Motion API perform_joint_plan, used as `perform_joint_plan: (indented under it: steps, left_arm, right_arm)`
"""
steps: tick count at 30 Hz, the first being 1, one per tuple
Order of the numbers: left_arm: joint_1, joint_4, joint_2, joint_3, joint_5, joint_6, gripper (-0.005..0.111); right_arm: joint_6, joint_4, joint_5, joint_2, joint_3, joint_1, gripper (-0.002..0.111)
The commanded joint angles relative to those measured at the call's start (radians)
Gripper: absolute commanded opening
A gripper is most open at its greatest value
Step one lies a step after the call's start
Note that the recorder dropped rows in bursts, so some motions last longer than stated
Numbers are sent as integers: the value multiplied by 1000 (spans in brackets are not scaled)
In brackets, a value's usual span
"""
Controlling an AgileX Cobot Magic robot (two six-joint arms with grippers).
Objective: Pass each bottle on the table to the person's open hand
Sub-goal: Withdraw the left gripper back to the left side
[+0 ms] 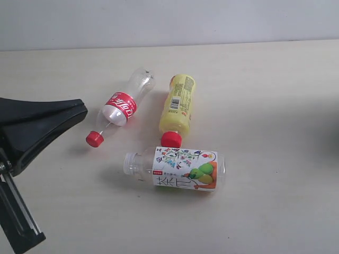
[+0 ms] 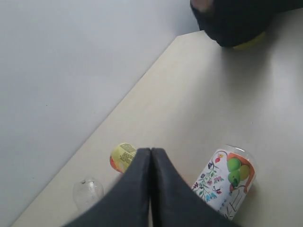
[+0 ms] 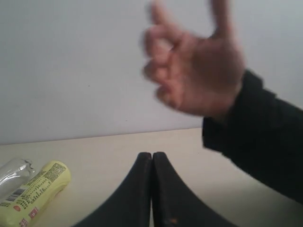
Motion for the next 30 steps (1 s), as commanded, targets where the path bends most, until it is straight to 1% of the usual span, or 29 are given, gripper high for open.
perform_joint_plan:
  steps: [1,23,25,26,27,28,29,30]
  left_arm:
    - [-3,10,-9,4,-1,-5,0]
    - [-3,10,-9,4,2,-5,0]
    - [-3,10,-9,4,51,-14,0]
    - [-3,5,-9,-9,142,-55,0]
    - [-3,-35,-5,-23,198,-61,0]
    - [-3,-116,4,-61,310,-35,0]
    - [-2,-151,16,-87,364,11,0]
    - [20,-212,48,-144,436,112,0]
  right_arm:
    - [0,0,-3,-6,5,-5,0]
    - [0,0,-3,-6,5,-5,0]
    - [0,0,-3,-6,5,-5,0]
    - [0,0,-3,-6,5,-5,0]
    - [0,0,-3,-6,5,-5,0]
    - [0,0,-3,-6,5,-5,0]
    - [0,0,-3,-6,5,-5,0]
    - [0,0,-3,-6,5,-5,0]
